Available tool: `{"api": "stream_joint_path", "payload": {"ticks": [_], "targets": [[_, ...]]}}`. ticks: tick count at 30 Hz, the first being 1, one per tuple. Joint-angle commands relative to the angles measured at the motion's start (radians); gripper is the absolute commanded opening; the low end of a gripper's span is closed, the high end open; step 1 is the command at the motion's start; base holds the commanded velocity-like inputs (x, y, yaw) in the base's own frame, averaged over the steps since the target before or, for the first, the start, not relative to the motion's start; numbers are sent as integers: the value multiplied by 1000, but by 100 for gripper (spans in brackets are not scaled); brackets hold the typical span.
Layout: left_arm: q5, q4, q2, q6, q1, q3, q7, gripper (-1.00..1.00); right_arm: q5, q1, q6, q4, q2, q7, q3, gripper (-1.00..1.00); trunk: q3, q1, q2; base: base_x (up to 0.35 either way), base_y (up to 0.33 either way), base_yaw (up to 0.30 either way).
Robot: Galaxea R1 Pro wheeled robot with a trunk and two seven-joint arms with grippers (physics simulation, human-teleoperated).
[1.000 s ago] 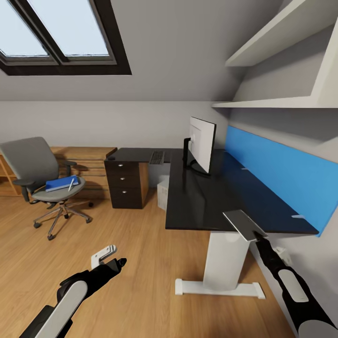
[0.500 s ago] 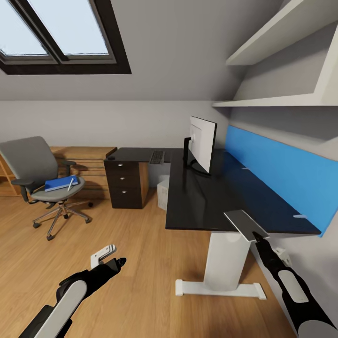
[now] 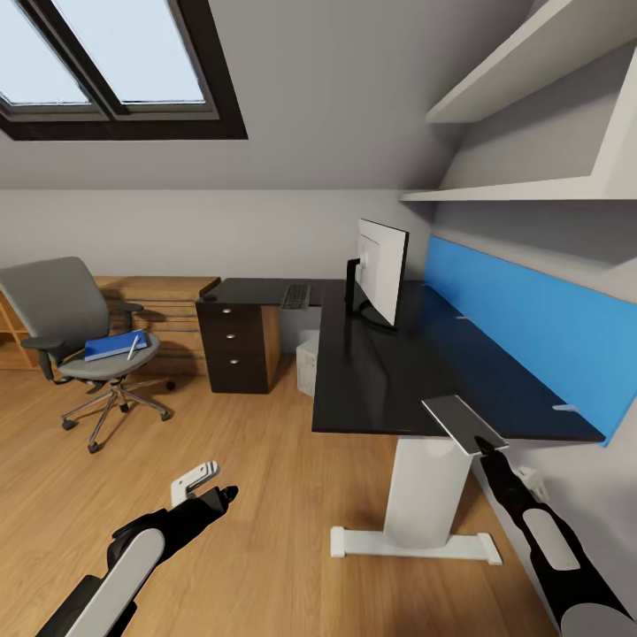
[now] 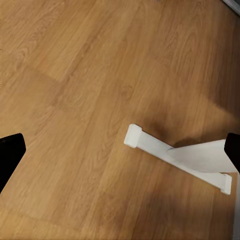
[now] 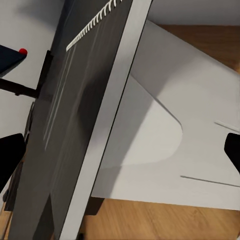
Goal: In the bedroom, organize the workspace by keeping the computer under the desk, ensuring the monitor is on the desk, placing the keyboard on the desk next to the monitor, placing the mouse on the desk next to the keyboard, moving the folder from the swivel chair onto the desk next to the mouse, stacking the notebook on top of the folder with the pen on top of the notebook, and positioning the swivel chair next to the desk.
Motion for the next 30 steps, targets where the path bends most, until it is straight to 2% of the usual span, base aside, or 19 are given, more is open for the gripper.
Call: {"api": "stream_joint_path", "payload": {"ticks": [1, 30], "targets": [[8, -1, 1, 0, -1, -2, 9, 100, -8, -1, 7, 0, 0, 4, -3, 100, -1, 0, -1, 0, 0, 0], [6, 14, -1, -5, -1, -7, 6, 100, -8, 0, 7, -3, 2, 7, -2, 100, -1, 0, -1, 17, 0, 0]]}}
